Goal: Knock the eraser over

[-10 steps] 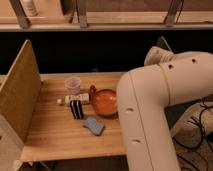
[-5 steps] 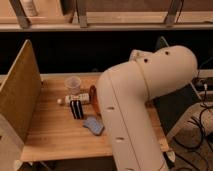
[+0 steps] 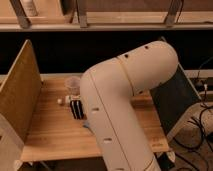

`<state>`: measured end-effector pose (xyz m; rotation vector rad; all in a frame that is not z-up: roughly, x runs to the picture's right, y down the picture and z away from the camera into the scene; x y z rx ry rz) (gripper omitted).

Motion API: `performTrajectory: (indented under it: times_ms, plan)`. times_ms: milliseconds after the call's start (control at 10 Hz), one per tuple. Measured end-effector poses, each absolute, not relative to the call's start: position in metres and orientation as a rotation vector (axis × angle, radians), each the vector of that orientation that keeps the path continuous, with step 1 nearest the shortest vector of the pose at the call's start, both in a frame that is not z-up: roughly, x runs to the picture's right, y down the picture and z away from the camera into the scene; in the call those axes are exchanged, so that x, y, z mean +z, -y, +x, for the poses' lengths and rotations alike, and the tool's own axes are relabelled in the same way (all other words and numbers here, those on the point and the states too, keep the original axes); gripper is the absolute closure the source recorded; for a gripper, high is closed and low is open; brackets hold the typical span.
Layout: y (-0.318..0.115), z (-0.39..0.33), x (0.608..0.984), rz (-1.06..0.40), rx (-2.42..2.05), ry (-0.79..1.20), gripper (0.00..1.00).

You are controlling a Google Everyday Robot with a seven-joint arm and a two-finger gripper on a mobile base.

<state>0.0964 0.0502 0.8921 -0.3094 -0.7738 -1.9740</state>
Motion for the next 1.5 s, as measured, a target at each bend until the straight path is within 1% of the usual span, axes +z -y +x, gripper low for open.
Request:
performTrajectory:
  times_ms: [200,500,600,1200,1500]
  plan:
    - [-0.049,0.098,0.893,-0.308,-1.973,0.772,1.00]
    - [-0.075,0.099,0.885,-0.331,-1.995,0.881,1.00]
    - [-0.077,0.095,0.881,-0.331,-2.017,0.899,1.00]
    - [-0.066,0.061,0.838,-0.278,-2.195,0.910,1.00]
    - [-0.083,0.021,0.816,-0.215,-2.287,0.973,1.00]
